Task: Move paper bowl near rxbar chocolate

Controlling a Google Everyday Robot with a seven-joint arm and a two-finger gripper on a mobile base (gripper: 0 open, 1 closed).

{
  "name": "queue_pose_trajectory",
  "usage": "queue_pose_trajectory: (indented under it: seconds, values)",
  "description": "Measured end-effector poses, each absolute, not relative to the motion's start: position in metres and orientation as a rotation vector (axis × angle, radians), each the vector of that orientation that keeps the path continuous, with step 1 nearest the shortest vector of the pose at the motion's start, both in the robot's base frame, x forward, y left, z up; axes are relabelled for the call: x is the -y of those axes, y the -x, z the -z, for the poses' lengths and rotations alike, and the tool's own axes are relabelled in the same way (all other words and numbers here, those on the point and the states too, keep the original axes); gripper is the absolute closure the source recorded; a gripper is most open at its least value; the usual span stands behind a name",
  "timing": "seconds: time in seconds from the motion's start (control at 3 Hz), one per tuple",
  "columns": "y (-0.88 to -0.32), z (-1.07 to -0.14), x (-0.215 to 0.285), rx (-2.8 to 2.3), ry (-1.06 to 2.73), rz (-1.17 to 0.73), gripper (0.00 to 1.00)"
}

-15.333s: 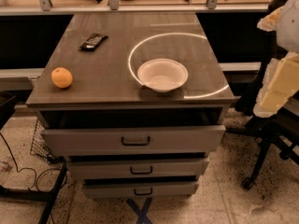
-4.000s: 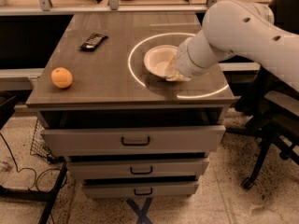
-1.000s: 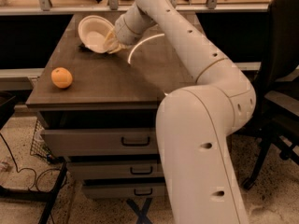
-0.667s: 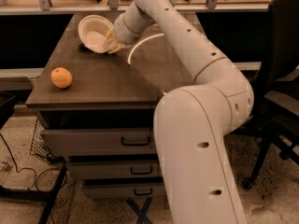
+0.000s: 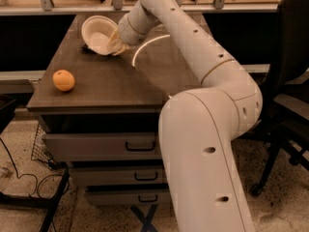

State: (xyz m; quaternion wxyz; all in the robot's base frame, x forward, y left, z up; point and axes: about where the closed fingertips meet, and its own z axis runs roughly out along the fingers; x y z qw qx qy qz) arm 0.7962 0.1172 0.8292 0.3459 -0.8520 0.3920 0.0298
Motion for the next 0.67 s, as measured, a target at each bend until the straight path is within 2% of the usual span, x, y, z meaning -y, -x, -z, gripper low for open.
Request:
queue_pose_trajectory:
  seconds: [0.67]
  values:
    - [-0.7962, -0.8292, -0.1171, -1.018, 2.211, -0.077, 1.00]
